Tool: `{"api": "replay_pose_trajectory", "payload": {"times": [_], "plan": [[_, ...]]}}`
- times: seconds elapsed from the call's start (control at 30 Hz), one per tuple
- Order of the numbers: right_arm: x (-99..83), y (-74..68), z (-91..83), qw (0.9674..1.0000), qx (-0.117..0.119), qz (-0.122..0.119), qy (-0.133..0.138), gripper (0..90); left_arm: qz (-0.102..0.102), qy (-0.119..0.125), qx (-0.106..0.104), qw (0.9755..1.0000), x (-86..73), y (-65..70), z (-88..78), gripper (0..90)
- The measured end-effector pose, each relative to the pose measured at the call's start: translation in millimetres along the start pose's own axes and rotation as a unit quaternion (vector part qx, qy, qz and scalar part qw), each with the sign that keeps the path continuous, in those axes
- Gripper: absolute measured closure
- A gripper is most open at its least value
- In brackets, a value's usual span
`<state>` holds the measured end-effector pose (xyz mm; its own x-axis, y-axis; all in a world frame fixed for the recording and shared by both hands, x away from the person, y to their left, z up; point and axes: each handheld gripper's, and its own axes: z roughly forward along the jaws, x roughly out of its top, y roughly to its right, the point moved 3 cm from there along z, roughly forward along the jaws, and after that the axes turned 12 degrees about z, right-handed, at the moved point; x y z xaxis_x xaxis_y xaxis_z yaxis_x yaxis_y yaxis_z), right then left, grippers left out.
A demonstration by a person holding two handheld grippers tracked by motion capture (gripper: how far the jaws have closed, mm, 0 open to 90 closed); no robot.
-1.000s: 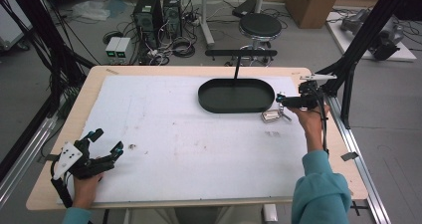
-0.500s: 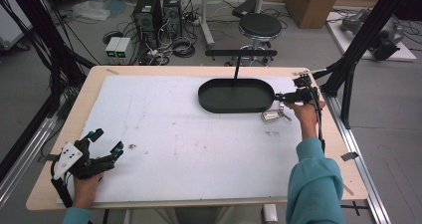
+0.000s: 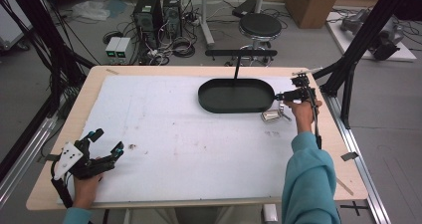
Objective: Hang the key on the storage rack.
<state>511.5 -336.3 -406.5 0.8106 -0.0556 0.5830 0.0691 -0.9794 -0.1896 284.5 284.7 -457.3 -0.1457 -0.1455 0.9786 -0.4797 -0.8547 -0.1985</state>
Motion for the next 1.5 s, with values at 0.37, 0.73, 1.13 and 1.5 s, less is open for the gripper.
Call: {"api": "replay_pose_trajectory", "payload": {"times": [0.37, 0.73, 1.13, 1.5], "plan": [[-4.3, 4.9, 18.9, 0.9988, -0.034, 0.015, -0.033, 22.9, 0.003, 0.000, -0.001, 1.0000, 0.0, 0.2, -0.1, 14.2], [-7.4, 3.8, 28.3, 0.9971, -0.045, 0.020, -0.058, 34.7, 0.003, 0.000, -0.002, 1.0000, 0.1, 0.5, -0.1, 14.2], [-10.4, 0.6, 34.1, 0.9951, -0.042, 0.040, -0.080, 51.8, 0.003, 0.000, -0.001, 1.0000, 0.1, 0.7, 0.0, 14.2], [-11.2, 0.6, 38.1, 0.9944, -0.049, 0.038, -0.085, 58.7, 0.003, 0.000, 0.000, 1.0000, 0.1, 0.7, 0.2, 14.2]]}}
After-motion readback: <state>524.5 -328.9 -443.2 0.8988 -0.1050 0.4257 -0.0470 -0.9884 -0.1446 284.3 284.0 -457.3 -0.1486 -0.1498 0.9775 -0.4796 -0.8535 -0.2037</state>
